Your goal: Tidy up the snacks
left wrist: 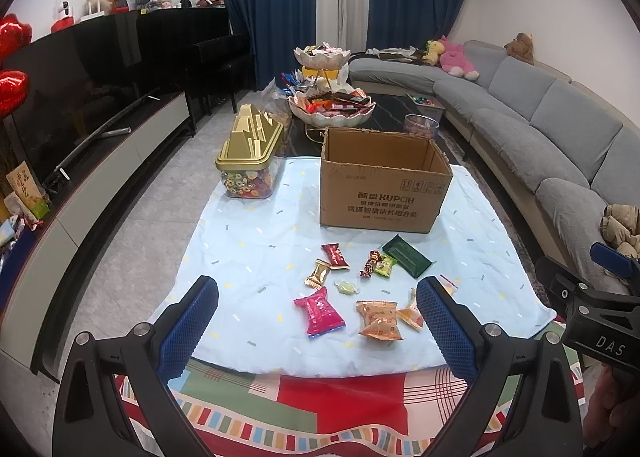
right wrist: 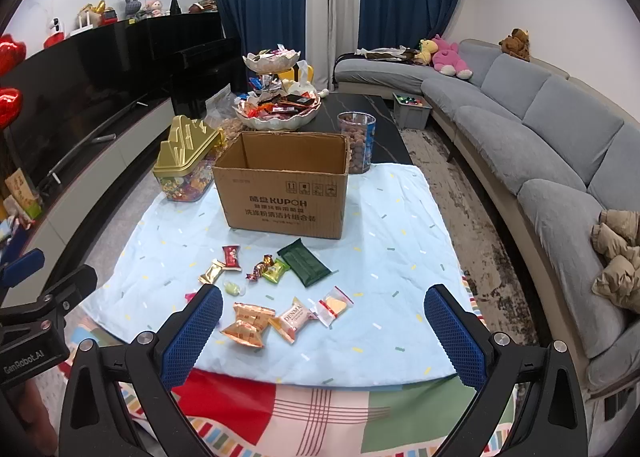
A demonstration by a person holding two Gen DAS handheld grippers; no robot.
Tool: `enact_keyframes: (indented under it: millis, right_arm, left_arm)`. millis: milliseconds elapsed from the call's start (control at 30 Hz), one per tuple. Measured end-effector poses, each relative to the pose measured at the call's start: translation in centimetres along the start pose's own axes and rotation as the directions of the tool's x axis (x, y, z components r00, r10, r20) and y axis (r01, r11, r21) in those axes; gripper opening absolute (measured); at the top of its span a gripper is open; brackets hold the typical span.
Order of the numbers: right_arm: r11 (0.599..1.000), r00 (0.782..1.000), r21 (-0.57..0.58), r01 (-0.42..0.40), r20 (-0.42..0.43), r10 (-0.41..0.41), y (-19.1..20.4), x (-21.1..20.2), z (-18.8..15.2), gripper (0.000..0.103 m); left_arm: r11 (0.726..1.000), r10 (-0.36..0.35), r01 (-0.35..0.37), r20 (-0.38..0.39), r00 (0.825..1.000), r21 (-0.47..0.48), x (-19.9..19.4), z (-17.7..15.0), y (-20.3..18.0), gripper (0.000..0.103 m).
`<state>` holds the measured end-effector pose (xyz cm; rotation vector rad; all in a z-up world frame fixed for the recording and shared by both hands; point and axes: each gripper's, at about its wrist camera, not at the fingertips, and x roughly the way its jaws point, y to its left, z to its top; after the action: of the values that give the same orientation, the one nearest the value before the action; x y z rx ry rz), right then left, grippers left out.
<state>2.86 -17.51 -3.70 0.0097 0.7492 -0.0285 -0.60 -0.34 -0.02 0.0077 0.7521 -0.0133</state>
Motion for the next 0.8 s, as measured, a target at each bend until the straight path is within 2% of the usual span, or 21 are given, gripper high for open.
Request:
enact_keyframes:
  millis: [800]
  right_arm:
    - [1.0, 1.0, -0.003, 0.002, 0.003, -0.002, -0.1, 0.0, -0.1, 0.102]
  left_arm:
    - [1.0, 0.003, -0.003, -0.008, 1.0, 0.002, 1.2, -0.2, 0.7, 0.101]
